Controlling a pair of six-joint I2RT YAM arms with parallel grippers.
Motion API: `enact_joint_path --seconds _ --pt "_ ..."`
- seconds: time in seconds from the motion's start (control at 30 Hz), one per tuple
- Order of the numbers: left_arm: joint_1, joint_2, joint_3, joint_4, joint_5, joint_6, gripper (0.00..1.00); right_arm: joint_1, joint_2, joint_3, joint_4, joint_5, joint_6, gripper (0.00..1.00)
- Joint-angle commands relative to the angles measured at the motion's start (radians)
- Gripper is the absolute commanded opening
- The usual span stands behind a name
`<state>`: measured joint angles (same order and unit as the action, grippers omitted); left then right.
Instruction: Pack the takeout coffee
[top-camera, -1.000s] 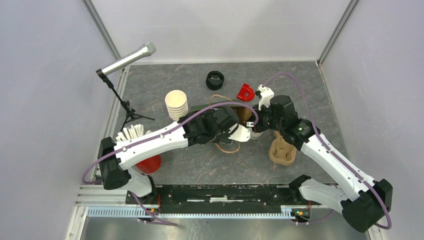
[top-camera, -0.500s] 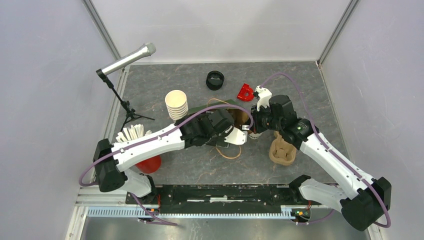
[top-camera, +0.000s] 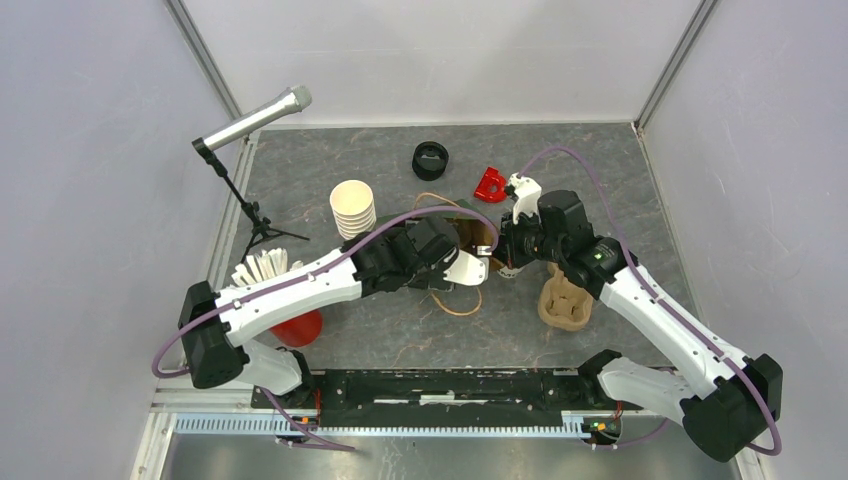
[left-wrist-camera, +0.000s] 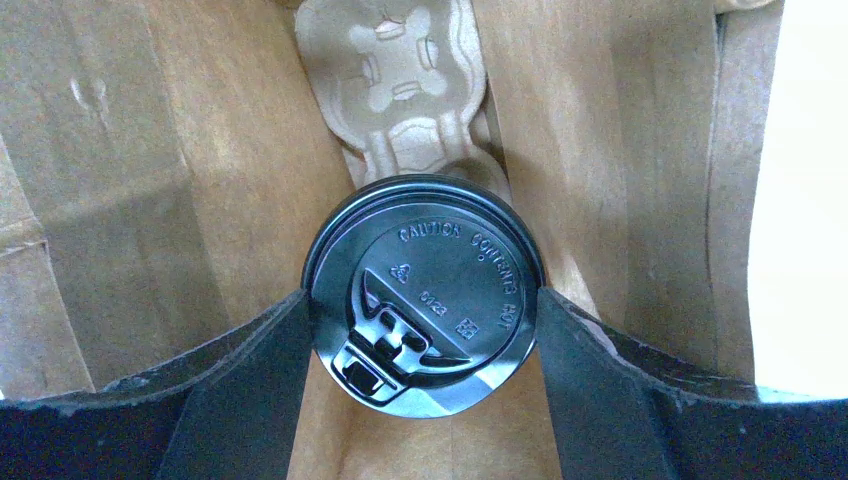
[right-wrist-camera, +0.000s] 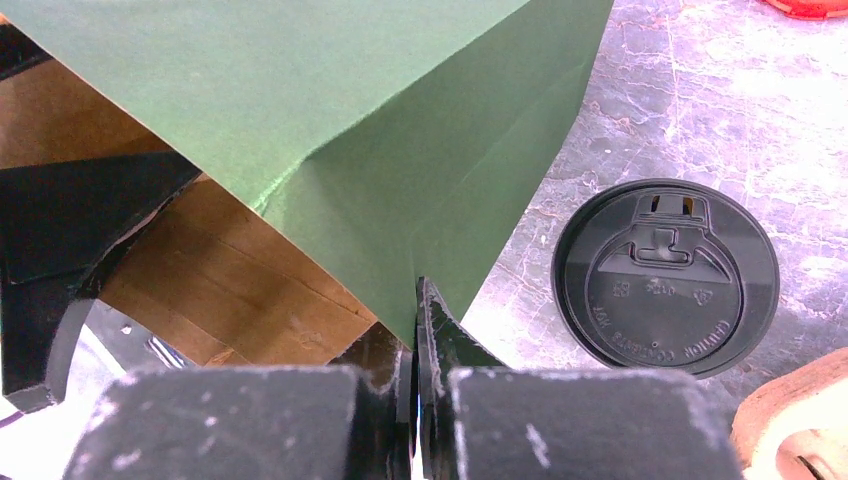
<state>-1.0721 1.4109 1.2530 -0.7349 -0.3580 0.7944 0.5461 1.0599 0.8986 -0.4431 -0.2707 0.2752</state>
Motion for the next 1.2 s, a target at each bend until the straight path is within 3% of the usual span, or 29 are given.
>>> enact_joint_path --seconds 0.0,0.1,0.37,0.67,0.9,1.03,1.17 --pt "0.024 0.012 0.066 -0.023 0.018 0.011 0.46 0.002 -0.002 -0.007 -0.021 -0.024 -0.035 0.0" --pt "0.041 0.039 0.103 -0.059 0.03 0.007 0.45 0.002 -0.001 -0.003 -0.022 -0.025 -0.043 0.0" --pt "0.05 0.023 0.057 0.042 0.068 0.011 0.43 0.002 0.03 0.031 -0.037 -0.046 -0.066 0.0" --pt "0.012 -0.044 0.091 -0.076 0.18 -0.164 0.43 0.002 0.043 0.104 -0.093 -0.061 -0.039 0.02" --pt "-0.072 -0.104 0.065 -0.132 0.187 -0.225 0.42 0.002 -0.03 0.081 -0.163 -0.08 -0.014 0.01" --pt "-0.087 -0.121 0.05 -0.133 0.194 -0.249 0.42 0.002 -0.055 0.123 -0.196 -0.014 0.017 0.19" --pt "-0.091 -0.124 0.044 -0.133 0.19 -0.252 0.42 0.002 -0.058 0.165 -0.194 0.061 0.019 0.23"
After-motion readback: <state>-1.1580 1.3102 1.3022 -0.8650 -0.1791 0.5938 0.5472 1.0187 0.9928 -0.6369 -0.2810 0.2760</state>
